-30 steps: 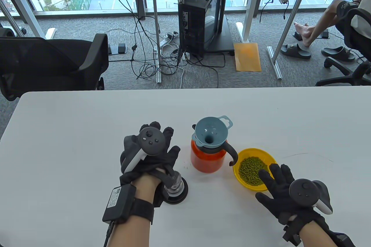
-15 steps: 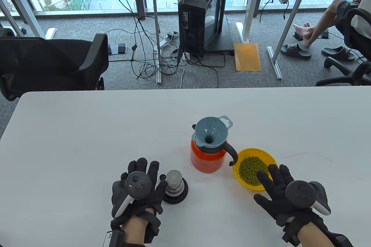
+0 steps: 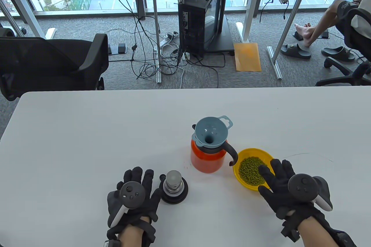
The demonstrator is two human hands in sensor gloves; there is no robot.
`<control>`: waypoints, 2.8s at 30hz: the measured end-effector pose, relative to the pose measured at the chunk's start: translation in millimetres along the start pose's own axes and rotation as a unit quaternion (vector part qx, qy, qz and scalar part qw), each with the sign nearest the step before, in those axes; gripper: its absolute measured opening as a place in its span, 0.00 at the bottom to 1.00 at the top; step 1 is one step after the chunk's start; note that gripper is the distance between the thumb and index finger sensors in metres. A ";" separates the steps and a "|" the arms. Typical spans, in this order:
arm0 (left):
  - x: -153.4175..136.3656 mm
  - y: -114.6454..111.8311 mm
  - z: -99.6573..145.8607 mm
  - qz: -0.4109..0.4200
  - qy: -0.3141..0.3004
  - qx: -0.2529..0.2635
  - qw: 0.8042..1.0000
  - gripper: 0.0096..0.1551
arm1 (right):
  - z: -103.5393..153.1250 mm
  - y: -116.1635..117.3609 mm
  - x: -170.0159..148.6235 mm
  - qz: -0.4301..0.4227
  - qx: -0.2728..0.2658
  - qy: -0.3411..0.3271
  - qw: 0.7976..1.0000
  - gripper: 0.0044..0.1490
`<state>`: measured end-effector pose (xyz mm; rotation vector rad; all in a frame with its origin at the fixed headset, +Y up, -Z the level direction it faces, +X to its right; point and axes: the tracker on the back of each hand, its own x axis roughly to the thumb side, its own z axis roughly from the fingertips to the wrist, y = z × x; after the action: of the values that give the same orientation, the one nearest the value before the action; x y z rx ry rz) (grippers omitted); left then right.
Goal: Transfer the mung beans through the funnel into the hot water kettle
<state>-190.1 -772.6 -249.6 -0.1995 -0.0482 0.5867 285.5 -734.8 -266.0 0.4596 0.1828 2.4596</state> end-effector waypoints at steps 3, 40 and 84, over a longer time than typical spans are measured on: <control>-1.5 0.7 0.6 0.002 -0.001 0.000 1.000 0.44 | -8.0 -11.6 4.7 0.018 0.000 0.008 1.000 0.45; -14.0 -20.1 -9.4 -0.005 0.027 -0.061 0.998 0.44 | -24.9 6.7 -75.0 -0.195 -0.071 0.225 0.952 0.46; -12.9 -21.8 -14.7 -0.010 0.033 -0.067 0.997 0.44 | -116.0 -84.2 105.9 -0.164 -0.181 0.093 0.965 0.51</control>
<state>-187.5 -800.1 -259.5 -0.3490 -0.0261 0.5574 210.7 -606.1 -364.1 0.0327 -0.1079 2.1406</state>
